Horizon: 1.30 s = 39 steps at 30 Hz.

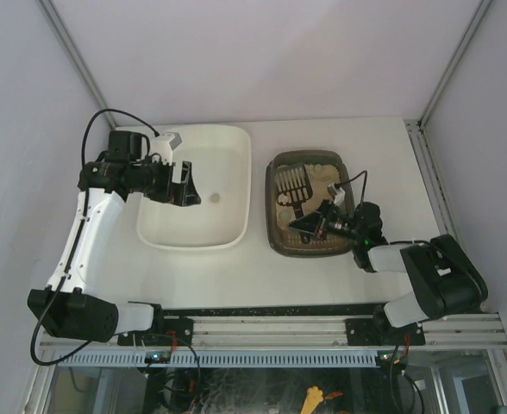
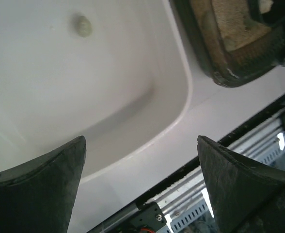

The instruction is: Clean the litter box

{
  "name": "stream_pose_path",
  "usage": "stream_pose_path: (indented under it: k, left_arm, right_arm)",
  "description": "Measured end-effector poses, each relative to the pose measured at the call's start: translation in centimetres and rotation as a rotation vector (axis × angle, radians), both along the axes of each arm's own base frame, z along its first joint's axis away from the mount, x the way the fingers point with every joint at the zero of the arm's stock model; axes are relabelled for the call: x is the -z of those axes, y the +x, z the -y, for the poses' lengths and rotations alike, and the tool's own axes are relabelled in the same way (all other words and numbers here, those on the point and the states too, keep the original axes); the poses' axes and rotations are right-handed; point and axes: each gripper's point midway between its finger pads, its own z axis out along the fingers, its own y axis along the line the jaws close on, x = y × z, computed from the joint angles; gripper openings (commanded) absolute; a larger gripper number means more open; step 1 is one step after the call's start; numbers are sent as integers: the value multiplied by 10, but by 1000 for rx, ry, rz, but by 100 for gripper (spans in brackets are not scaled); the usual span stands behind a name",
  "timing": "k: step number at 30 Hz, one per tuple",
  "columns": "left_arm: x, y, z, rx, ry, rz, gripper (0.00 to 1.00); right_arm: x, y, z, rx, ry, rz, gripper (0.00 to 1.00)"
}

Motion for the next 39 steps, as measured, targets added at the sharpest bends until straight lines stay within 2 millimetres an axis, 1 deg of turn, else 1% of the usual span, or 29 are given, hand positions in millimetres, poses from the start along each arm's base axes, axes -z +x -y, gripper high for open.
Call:
stream_pose_path:
  k: [3,5,8,10,12,15,21,24,26,29,31,32,34,37,39]
  left_arm:
    - [-6,-6,6,30,-97,-22,100]
    - [-10,-6,7,33,-143,-25,100]
    - [-16,-4,4,19,-186,-21,100]
    - [-20,-3,1,-2,-206,-13,100]
    - [-23,-1,-3,-19,-226,6,100]
    - [-27,-3,-11,-57,-250,21,100]
    - [-39,0,-30,-169,-287,58,100]
    - [-43,2,-35,-223,-304,67,100]
    - [-42,5,-41,-289,-295,61,100]
    - [-35,11,-61,-451,-244,47,100]
    - [-30,15,-77,-561,-200,40,100]
    - [-28,16,-84,-610,-182,39,100]
    - [-26,17,-96,-689,-150,41,100]
    - [-24,18,-106,-754,-124,42,100]
    - [-23,18,-109,-774,-120,42,100]
  right_arm:
    - [-9,-1,-20,-50,-76,84,0]
    - [-19,0,-34,-78,-129,146,0]
    - [-27,2,-45,-101,-180,205,0]
    - [-26,1,-50,-115,-212,214,0]
    - [-19,-1,-54,-127,-256,198,0]
    - [-12,4,-65,-130,-337,180,0]
    - [-19,11,-110,-164,-525,243,0]
    - [-22,17,-135,-166,-660,289,0]
    - [-22,19,-155,-168,-764,334,0]
    - [-13,19,-175,-162,-961,396,0]
    - [0,17,-185,-156,-1099,443,0]
    - [9,16,-186,-154,-1165,463,0]
    - [27,12,-182,-154,-1300,493,0]
    - [53,4,-170,-169,-1479,529,0]
    - [58,6,-162,-146,-1553,552,0]
